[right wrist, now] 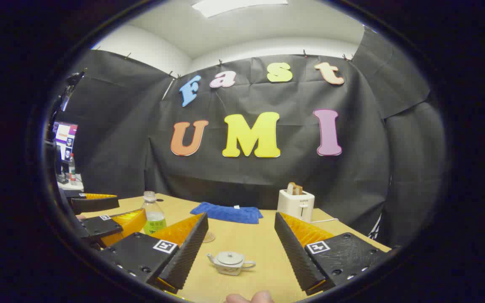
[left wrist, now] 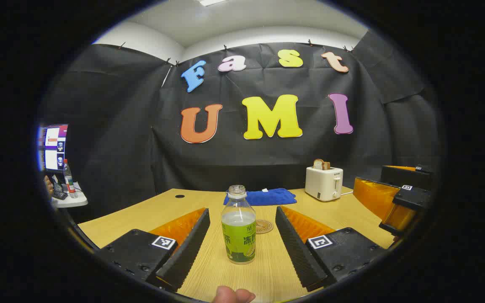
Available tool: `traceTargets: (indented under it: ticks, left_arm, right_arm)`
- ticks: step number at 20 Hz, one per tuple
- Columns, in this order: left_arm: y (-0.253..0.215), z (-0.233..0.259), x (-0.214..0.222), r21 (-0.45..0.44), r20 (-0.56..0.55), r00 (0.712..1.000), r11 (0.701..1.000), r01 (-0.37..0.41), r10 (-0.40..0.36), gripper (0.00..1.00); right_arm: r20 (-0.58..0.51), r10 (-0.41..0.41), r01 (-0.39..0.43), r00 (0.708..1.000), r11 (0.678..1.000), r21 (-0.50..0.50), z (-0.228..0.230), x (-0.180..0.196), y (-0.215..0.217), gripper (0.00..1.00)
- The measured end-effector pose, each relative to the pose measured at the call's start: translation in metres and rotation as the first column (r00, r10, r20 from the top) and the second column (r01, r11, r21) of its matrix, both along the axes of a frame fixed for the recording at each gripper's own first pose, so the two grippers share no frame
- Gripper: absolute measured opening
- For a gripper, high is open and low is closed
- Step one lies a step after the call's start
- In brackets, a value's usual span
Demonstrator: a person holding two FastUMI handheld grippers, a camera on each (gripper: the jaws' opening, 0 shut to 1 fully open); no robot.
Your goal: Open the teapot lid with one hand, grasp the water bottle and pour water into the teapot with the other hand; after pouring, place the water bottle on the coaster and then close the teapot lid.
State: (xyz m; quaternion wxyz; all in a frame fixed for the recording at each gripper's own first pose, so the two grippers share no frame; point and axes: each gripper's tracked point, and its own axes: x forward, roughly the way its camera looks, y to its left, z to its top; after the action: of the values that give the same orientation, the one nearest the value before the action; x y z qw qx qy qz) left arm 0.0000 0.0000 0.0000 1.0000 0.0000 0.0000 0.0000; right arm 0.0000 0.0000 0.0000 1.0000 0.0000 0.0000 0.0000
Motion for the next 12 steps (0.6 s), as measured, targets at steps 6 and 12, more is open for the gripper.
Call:
traceTargets:
  ticks: [6,12]
  left_arm:
    - [0.004,-0.002,0.001,-0.001,-0.003,1.000,1.000,-0.008,0.008,0.98]
    - [0.004,-0.002,0.000,0.014,-0.006,1.000,1.000,-0.008,0.008,0.98]
  right_arm:
    - [-0.022,-0.030,0.030,0.999,1.000,0.007,-0.006,0.003,-0.005,0.95]
    - [-0.048,-0.029,0.029,0.998,1.000,0.011,-0.014,0.005,-0.006,0.97]
